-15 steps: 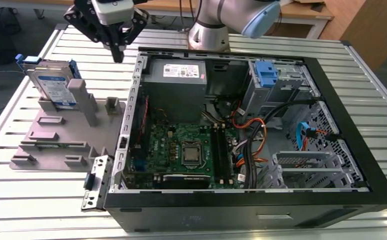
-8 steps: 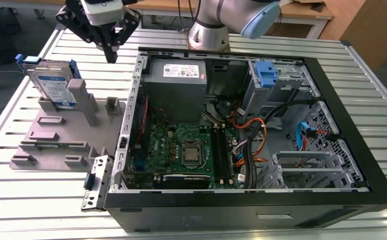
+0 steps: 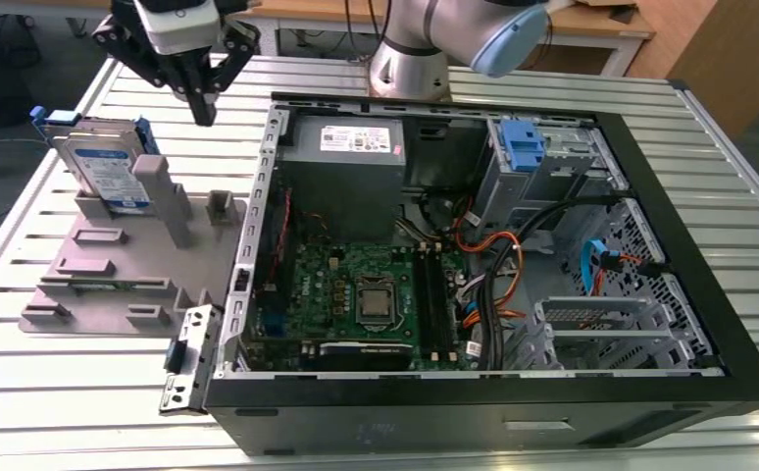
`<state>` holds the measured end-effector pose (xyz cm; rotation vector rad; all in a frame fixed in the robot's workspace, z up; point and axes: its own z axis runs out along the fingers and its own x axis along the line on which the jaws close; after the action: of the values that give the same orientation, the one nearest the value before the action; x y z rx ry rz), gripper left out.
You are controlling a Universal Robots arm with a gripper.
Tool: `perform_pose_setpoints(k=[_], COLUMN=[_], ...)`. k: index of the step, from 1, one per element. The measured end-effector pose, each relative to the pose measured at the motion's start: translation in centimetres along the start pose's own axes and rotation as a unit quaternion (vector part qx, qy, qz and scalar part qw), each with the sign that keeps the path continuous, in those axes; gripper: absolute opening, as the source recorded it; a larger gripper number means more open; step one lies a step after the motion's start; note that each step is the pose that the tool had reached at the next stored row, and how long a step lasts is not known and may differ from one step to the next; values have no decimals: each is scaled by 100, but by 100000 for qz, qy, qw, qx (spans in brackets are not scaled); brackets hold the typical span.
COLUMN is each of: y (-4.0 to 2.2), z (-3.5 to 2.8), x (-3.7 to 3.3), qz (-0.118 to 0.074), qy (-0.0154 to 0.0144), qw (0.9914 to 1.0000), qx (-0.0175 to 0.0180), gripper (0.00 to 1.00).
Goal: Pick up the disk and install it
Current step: 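Reach for the disk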
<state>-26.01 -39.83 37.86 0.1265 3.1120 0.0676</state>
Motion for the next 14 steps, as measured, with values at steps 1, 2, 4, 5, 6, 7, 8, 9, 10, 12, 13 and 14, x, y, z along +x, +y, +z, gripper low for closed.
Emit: perform_pose_setpoints(k=[1, 2, 4, 5, 6, 7, 8, 9, 10, 12, 13, 14], y=[1, 2, 5, 6, 8, 9, 10, 11, 11, 10, 9, 7], z=[9, 16, 31, 38, 44, 52, 59, 67, 75, 92, 100, 107], x=[20, 41, 90, 115, 140, 166, 193, 219, 246, 305, 336, 368], qz=[-1, 3, 5, 3, 2, -1, -4, 0, 2, 6, 5, 0], qy=[-6, -1, 4, 3, 3, 5, 4, 5, 3, 2, -1, 4], qw=[100000, 100000, 100000, 100000, 100000, 100000, 100000, 100000, 100000, 100000, 100000, 100000], qx=[-5, -3, 2, 3, 5, 7, 5, 5, 4, 2, -1, 4], gripper=[11, 11, 11, 11, 11, 11, 11, 11, 11, 11, 11, 11])
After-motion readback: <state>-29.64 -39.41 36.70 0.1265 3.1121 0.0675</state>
